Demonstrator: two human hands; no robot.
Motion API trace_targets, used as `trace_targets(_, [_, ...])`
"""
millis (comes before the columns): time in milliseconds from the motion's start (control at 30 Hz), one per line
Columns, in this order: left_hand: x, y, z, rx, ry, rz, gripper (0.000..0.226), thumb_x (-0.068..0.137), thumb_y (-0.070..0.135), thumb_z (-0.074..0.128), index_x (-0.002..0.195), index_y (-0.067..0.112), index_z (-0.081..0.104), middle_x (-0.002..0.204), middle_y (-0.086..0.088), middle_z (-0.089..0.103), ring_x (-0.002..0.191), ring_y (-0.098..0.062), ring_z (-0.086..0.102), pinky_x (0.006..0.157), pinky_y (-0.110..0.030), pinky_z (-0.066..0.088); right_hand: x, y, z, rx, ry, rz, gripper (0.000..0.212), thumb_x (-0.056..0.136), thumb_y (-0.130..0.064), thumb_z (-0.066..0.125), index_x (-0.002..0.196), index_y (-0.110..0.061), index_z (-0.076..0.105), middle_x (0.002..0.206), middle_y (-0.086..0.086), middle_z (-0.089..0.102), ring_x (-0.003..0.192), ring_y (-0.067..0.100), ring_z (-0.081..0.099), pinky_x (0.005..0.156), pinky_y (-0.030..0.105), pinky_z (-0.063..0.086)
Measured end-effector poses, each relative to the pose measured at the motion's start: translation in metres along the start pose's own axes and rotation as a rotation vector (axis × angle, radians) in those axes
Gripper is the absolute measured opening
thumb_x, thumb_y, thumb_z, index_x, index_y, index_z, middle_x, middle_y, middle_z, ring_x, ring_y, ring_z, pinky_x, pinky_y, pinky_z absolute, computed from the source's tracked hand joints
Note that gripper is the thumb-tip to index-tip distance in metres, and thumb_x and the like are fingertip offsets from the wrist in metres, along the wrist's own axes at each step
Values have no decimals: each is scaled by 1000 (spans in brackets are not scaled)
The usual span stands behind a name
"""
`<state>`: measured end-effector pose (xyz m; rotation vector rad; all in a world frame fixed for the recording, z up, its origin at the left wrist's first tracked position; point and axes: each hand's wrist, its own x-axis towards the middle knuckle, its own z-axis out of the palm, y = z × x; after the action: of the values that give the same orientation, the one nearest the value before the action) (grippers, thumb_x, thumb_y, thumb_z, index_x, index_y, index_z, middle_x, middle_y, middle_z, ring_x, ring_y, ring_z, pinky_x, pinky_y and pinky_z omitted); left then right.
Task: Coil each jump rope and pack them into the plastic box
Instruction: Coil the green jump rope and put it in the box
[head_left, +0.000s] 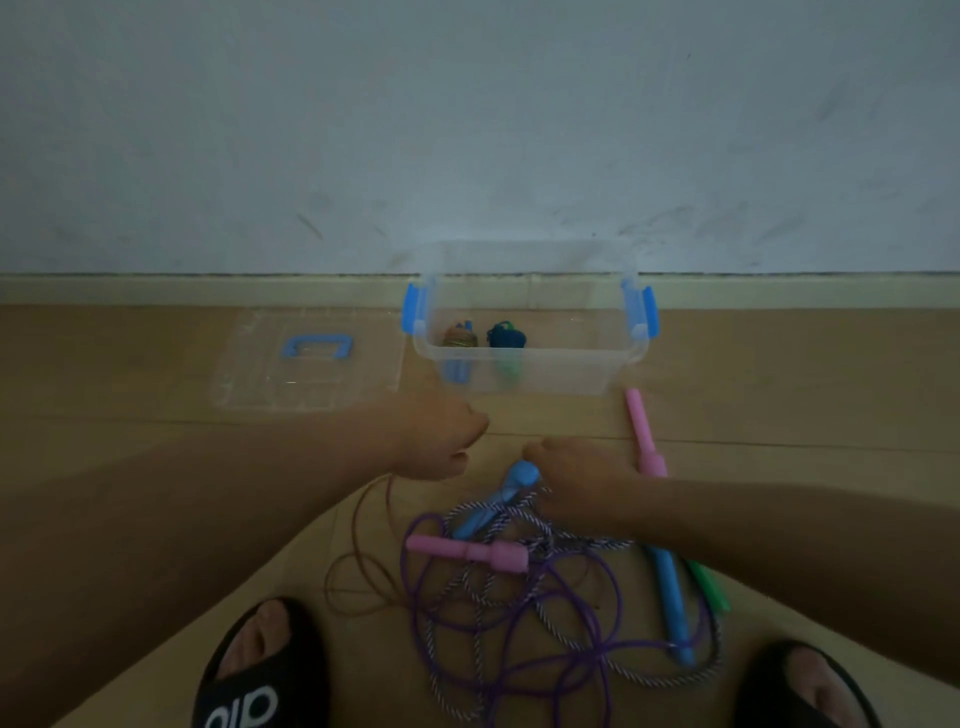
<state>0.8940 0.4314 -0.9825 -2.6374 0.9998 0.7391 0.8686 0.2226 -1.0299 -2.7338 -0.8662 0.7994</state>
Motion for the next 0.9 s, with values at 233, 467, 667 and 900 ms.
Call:
trace_targets(233, [13,20,15,-104,-278,-113,48,98,44,47,135,13,43,134,-12,53,118,-30,54,91,-39,45,19,-16,55,-25,-23,129,65,85,-39,64,138,-13,35,124,13,57,113,34,56,88,40,49])
trace_targets(467, [8,14,9,-346,-252,-149,61,92,43,59,141,14,37,133,-10,54,112,-26,55,90,-36,47,29,-26,5,126,-132,88,24,89,-23,58,105,-6,64,105,14,66,93,30,62,70,28,43])
trace_targets(667, [-30,21,-37,-1105,55,-34,35,86,1,70,113,17,54,101,16,63,93,8,61,75,-4,42,3,-57,-92,515,-58,105,13,86,-12,55,86,-16,68,66,2,61,51,16,59,56,28,53])
trace_targets(900, [-73,14,-96,-765,236,-216,37,98,44,48,74,20,62,65,1,70,63,-11,67,70,-33,52,-50,-65,-177,450,184,67,12,85,-26,65,90,-16,69,83,1,68,61,14,65,59,26,57])
